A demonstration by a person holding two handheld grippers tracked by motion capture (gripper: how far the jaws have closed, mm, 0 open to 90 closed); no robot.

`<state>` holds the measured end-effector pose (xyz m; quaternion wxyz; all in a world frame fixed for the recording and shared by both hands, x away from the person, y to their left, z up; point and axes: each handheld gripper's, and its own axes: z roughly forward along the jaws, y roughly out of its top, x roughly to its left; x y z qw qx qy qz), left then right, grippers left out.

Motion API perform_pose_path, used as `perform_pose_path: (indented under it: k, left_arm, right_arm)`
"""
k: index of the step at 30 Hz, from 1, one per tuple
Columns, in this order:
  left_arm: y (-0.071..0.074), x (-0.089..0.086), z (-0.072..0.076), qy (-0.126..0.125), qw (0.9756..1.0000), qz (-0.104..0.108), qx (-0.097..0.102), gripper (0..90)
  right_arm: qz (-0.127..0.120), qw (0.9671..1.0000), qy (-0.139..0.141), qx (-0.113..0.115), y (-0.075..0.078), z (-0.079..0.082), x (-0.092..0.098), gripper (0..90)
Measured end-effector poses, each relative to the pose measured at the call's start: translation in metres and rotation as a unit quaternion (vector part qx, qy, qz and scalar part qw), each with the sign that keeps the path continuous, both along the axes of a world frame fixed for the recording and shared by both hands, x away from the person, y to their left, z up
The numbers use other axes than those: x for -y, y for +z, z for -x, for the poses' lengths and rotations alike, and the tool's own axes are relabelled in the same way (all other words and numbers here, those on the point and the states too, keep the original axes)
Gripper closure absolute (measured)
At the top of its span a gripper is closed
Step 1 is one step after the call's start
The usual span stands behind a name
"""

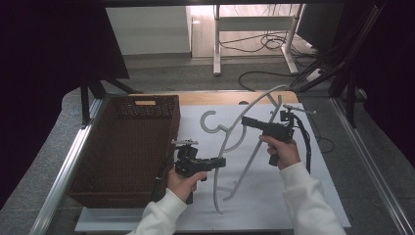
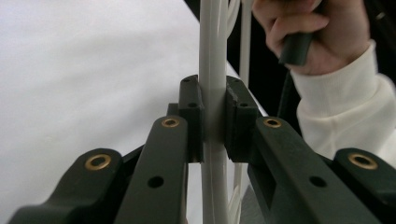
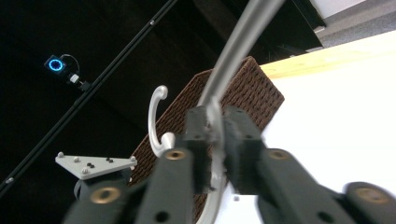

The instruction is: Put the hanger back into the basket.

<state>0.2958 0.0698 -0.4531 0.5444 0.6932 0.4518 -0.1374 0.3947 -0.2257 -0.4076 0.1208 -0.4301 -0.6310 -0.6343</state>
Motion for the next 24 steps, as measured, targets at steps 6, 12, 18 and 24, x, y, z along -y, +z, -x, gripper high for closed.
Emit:
perform_pose_path:
  k: [6,12,18,24]
  left_arm:
    - [0.001,-0.003,-0.001,0.002,0.9998,0.021,-0.004,79.9]
    - [0.003,-0.005,-0.002,0.004,0.9993,0.037,-0.001,79.9]
    - [0.005,-0.006,-0.002,0.005,0.9993,0.037,0.004,79.9]
    - [0.009,-0.010,-0.002,0.014,0.9992,0.036,0.011,79.9]
  right_arm:
    - [0.023,0.9997,-0.004,-0.002,-0.002,0.005,0.007,58.6]
    - [0.035,0.9993,0.004,-0.009,-0.007,0.009,0.014,51.8]
    - [0.035,0.9992,0.004,-0.021,-0.010,0.009,0.017,50.6]
    - [0.064,0.9967,0.035,-0.037,-0.017,0.015,0.021,44.6]
